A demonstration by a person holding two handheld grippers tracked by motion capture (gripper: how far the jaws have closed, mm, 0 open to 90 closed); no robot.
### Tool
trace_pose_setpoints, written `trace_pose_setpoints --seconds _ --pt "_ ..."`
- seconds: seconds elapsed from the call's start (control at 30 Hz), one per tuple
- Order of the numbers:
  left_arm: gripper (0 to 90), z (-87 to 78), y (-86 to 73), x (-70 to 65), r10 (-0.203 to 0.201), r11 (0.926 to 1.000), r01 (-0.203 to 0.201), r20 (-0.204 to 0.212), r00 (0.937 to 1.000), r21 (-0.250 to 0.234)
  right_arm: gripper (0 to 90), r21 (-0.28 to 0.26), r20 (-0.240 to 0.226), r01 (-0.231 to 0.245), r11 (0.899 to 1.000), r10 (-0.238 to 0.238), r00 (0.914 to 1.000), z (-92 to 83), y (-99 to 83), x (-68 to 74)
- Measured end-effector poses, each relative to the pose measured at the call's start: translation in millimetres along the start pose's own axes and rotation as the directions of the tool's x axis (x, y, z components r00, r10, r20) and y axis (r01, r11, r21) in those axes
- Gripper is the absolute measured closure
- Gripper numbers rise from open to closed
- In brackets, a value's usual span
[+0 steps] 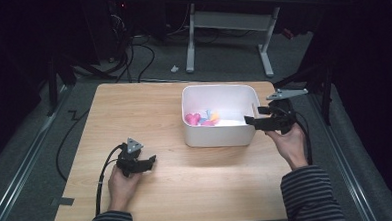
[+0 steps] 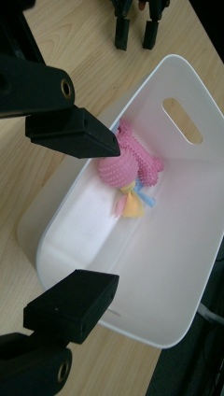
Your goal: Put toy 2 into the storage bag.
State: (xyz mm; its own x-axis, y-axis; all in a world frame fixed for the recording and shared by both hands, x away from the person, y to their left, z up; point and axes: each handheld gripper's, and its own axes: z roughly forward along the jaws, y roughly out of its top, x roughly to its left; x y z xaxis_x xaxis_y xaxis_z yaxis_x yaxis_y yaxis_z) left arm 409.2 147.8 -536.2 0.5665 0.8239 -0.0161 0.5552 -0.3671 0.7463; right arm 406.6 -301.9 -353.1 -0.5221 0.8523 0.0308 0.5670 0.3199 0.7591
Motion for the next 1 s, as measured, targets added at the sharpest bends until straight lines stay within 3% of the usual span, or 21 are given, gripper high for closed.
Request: trace_pose_setpoints --seconds 0.2,0.67,0.87,1.0 --pt "28.7 0.0 0.0 -0.1 0.0 1.0 0.0 -0.001 1.0 0.001 33.2 -0.011 0.025 -0.018 1.0 0.018 0.9995 -16.8 -9.2 -6.6" --pt "28.8 0.0 0.0 -0.1 0.0 1.0 0.0 -0.001 1.0 0.0 32.9 -0.059 0.058 0.007 0.998 -0.003 0.9983 -48.8 -19.7 0.5" --pt "28.8 -0.1 0.0 -0.1 0.0 1.0 0.0 0.0 1.0 0.0 32.9 -0.066 0.057 -0.014 0.998 0.018 0.9982 -58.6 -33.4 0.4" --pt "28.8 -0.1 0.0 -0.1 0.0 1.0 0.0 0.0 1.0 0.001 33.0 -0.1 0.06 -0.013 0.995 0.019 0.998 -69.1 -39.4 1.7"
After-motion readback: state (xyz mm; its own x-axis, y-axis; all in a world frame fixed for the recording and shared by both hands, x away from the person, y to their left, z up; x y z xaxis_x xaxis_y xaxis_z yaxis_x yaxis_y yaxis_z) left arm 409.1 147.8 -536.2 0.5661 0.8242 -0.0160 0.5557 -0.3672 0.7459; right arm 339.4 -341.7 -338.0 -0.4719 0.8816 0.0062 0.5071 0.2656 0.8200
